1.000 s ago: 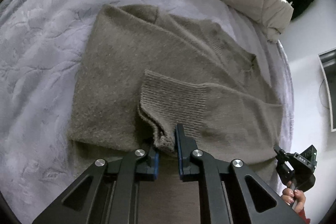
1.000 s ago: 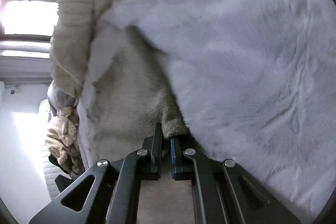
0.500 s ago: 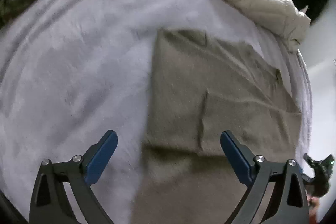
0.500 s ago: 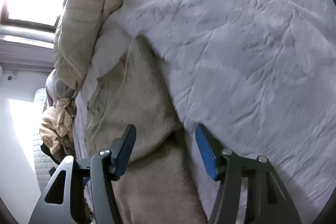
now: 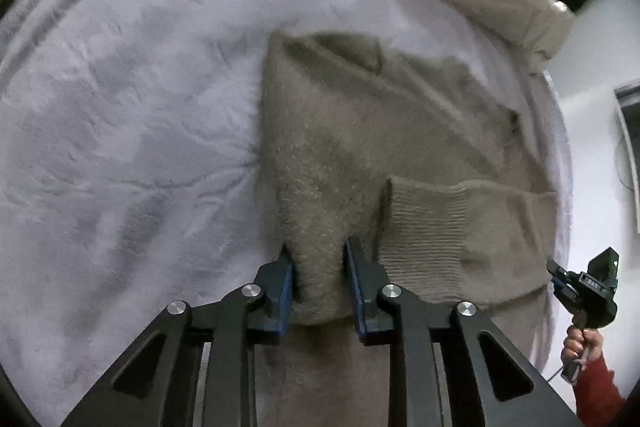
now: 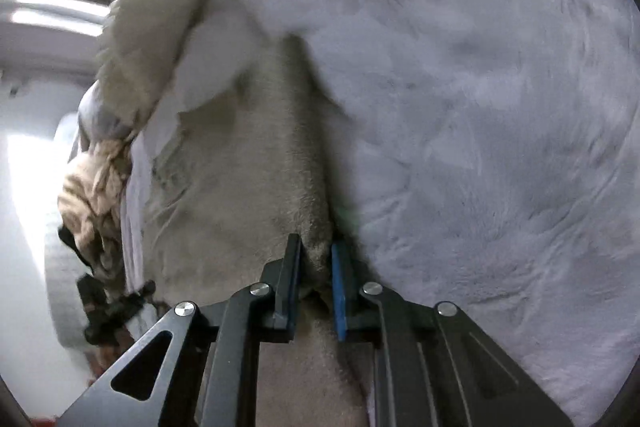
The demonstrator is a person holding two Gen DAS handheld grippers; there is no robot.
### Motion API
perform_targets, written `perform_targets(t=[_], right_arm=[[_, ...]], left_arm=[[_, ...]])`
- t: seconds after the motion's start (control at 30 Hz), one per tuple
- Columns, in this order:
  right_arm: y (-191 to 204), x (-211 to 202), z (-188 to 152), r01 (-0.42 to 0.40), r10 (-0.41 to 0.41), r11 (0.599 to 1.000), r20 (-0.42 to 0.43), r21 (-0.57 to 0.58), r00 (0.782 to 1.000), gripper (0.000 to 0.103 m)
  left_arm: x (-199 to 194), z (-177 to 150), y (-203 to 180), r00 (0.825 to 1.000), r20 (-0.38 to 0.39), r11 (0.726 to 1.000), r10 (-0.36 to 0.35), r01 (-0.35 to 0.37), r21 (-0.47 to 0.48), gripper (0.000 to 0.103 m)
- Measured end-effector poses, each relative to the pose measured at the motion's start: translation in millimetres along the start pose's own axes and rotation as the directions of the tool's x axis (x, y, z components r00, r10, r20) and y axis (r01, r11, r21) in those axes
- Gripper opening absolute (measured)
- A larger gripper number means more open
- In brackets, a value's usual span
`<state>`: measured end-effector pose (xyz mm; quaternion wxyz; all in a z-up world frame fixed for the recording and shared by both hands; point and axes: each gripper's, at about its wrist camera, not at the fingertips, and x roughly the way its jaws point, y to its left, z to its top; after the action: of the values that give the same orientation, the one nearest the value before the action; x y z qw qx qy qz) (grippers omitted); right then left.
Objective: Fold small clothes
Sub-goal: 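Release the cuff and lift both grippers away from the folded sweater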
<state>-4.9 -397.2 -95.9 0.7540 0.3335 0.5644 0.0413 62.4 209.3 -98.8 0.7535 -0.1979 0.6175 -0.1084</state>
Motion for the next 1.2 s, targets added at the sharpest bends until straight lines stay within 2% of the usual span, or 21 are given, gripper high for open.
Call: perform_targets(t=[0.1, 0.27, 0.3, 0.33, 0.37, 0.4, 0.5, 0.67, 0.7, 0.73, 0.83, 0.87, 0.9, 0.97, 1.07, 1.2], right_arm=[[-10, 13, 0, 0.073, -0.073, 0.997, -0.03, 0.001, 0.997, 0.015], [-16, 18, -3, 0.072, -0.071, 0.995, -0.02, 0.066, 0.997, 0.018], [-15, 14, -4, 0.071, -0.069, 0.995, -0.018, 0.072, 0.997, 0.02], [-12, 9, -6, 0.085, -0.083, 0.994, -0.023, 0.067, 0.996, 0.023], [-10, 5, -9, 0.098, -0.096, 0.993, -0.026, 0.059, 0.995, 0.024], [-5, 0, -12, 0.117, -0.115, 0.992, -0.028, 0.05, 0.993, 0.027], [6, -11, -26, 0.157, -0.156, 0.987, -0.035, 0.026, 0.987, 0.049], [31, -23, -53, 0.179, -0.18, 0.984, -0.063, -0.019, 0.982, 0.053], [37, -25, -59, 0.183, -0.185, 0.983, -0.069, -0.027, 0.98, 0.056], [42, -26, -63, 0.187, -0.189, 0.982, -0.074, -0.034, 0.979, 0.062], [60, -27, -79, 0.206, -0.213, 0.975, -0.091, -0.079, 0.973, 0.071], [65, -27, -82, 0.215, -0.223, 0.972, -0.091, -0.095, 0.97, 0.074], [72, -28, -86, 0.223, -0.234, 0.968, -0.089, -0.114, 0.968, 0.08], [83, -30, -92, 0.252, -0.265, 0.957, -0.073, -0.146, 0.961, 0.085], [96, -32, -98, 0.266, -0.282, 0.948, -0.073, -0.177, 0.957, 0.103], [105, -36, -102, 0.274, -0.292, 0.935, -0.05, -0.223, 0.955, 0.103]], left_arm=[[1, -3, 2, 0.999, -0.002, 0.997, 0.053, -0.053, 0.061, 0.019], [5, -4, -3, 0.996, 0.012, 0.994, 0.092, -0.093, 0.051, 0.022], [4, -7, -7, 0.993, 0.012, 0.991, 0.12, -0.121, 0.059, 0.038], [3, -9, -12, 0.985, 0.012, 0.983, 0.17, -0.171, 0.068, 0.066], [2, -11, -18, 0.979, 0.023, 0.976, 0.201, -0.202, 0.079, 0.075], [-2, -15, -23, 0.975, 0.043, 0.971, 0.218, -0.221, 0.094, 0.077], [-8, -26, -34, 0.968, 0.032, 0.961, 0.248, -0.25, 0.12, 0.077], [-23, -52, -69, 0.952, 0.04, 0.934, 0.303, -0.305, 0.188, 0.078], [-25, -54, -74, 0.952, 0.04, 0.931, 0.305, -0.306, 0.196, 0.082], [-27, -61, -83, 0.951, 0.032, 0.929, 0.306, -0.306, 0.207, 0.082], [-36, -77, -100, 0.955, 0.024, 0.926, 0.296, -0.294, 0.236, 0.082], [-37, -80, -107, 0.955, 0.023, 0.924, 0.295, -0.292, 0.246, 0.085], [-40, -84, -109, 0.955, 0.021, 0.923, 0.295, -0.291, 0.253, 0.102], [-44, -90, -121, 0.956, 0.028, 0.922, 0.293, -0.291, 0.256, 0.103], [-50, -101, -138, 0.956, 0.016, 0.92, 0.294, -0.288, 0.267, 0.103], [-53, -109, -148, 0.948, 0.004, 0.915, 0.318, -0.308, 0.259, 0.103]])
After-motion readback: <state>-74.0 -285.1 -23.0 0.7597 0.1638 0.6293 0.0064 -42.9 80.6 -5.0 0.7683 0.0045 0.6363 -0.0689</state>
